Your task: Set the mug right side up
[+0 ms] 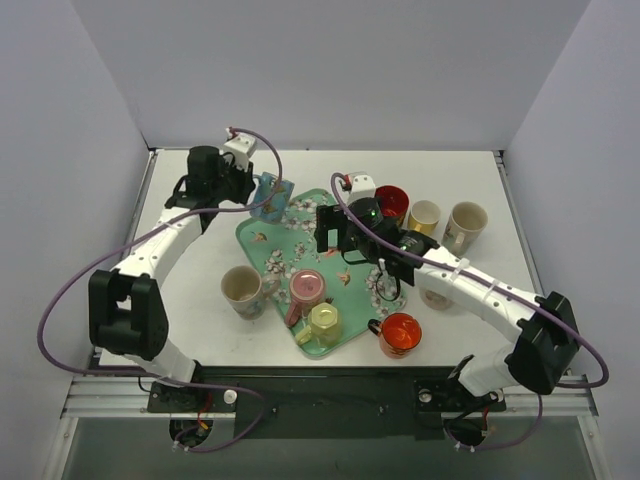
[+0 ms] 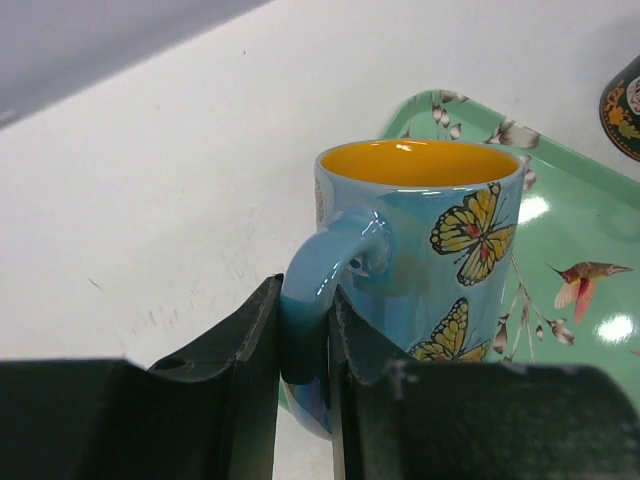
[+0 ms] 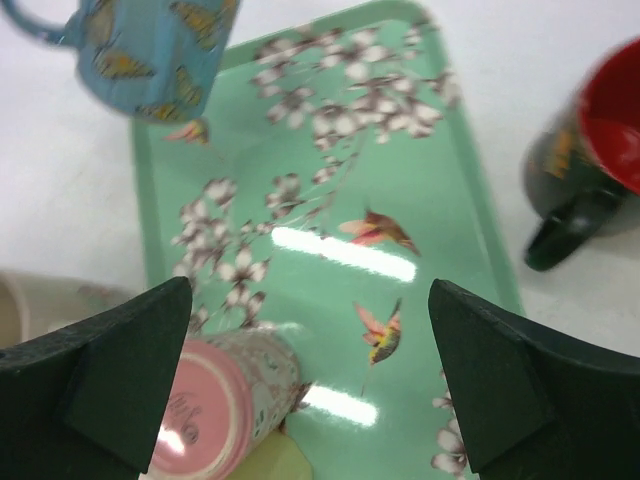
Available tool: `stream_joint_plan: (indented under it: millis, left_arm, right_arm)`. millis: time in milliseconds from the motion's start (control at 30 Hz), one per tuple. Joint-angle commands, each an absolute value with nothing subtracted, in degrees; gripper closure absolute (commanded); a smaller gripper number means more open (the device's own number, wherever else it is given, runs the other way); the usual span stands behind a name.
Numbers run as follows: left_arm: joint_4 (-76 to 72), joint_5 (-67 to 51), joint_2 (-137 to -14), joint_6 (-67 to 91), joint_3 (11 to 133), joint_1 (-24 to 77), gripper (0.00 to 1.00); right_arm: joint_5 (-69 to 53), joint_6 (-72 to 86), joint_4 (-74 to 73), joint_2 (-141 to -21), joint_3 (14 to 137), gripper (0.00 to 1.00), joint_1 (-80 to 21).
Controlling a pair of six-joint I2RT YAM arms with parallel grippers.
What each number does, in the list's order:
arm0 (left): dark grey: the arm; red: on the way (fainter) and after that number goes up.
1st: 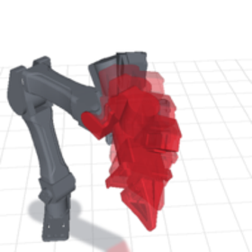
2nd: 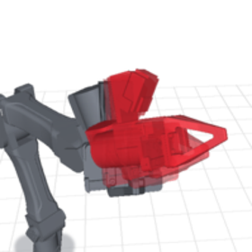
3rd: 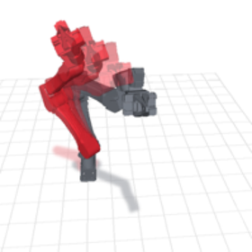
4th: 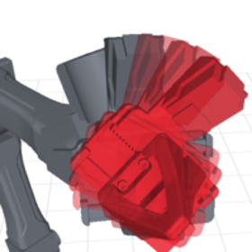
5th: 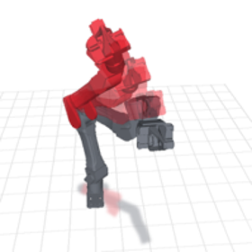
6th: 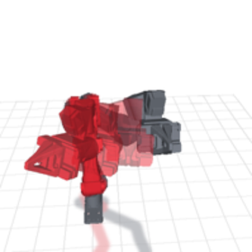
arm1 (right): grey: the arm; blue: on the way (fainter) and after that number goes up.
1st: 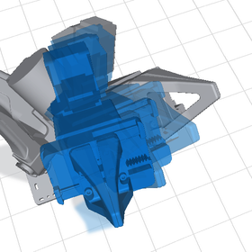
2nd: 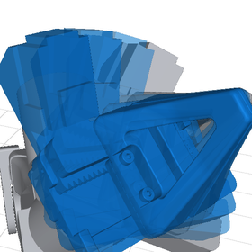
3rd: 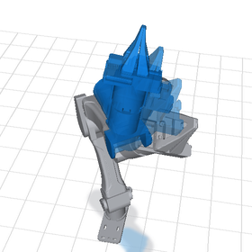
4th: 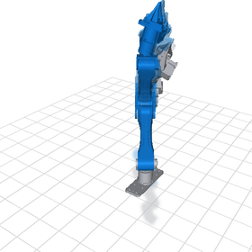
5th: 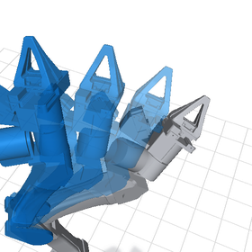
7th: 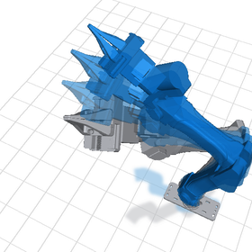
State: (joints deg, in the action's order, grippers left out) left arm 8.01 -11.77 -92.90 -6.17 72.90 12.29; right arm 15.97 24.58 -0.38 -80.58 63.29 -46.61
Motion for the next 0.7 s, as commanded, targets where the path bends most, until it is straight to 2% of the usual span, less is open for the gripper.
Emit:
stream_joint_plan:
  millis: [0, 100, 267, 333, 467, 667]
  left_arm:
    - [-0.09, -21.07, -84.73, -13.08, 73.21, 9.94, 1.00]
    - [9.39, -32.12, -81.84, -18.09, 74.62, 8.09, 1.00]
    - [19.49, -42.97, -78.58, -24.08, 74.80, 6.42, 1.00]
    - [21.26, -46.22, -77.26, -25.05, 74.27, 6.06, 1.00]
    - [20.65, -49.65, -73.57, -25.66, 71.81, 6.15, 1.00]
    - [22.67, -52.73, -73.13, -25.93, 72.60, 6.59, 1.00]
  right_arm:
    - [-10.13, 12.94, 2.11, -81.47, 71.59, 0.00, -41.51]
    - [-28.59, 7.58, -3.39, -85.50, 79.44, 0.02, -38.85]
    - [-44.02, -6.40, -8.96, -90.43, 88.93, 0.02, -37.89]
    - [-42.64, -1.80, -9.23, -92.54, 92.70, 0.03, -36.49]
    - [-35.43, 17.97, -9.40, -98.52, 99.13, 0.12, -32.97]
    - [-30.41, 22.75, -6.70, -99.66, 92.56, 0.09, -31.21]
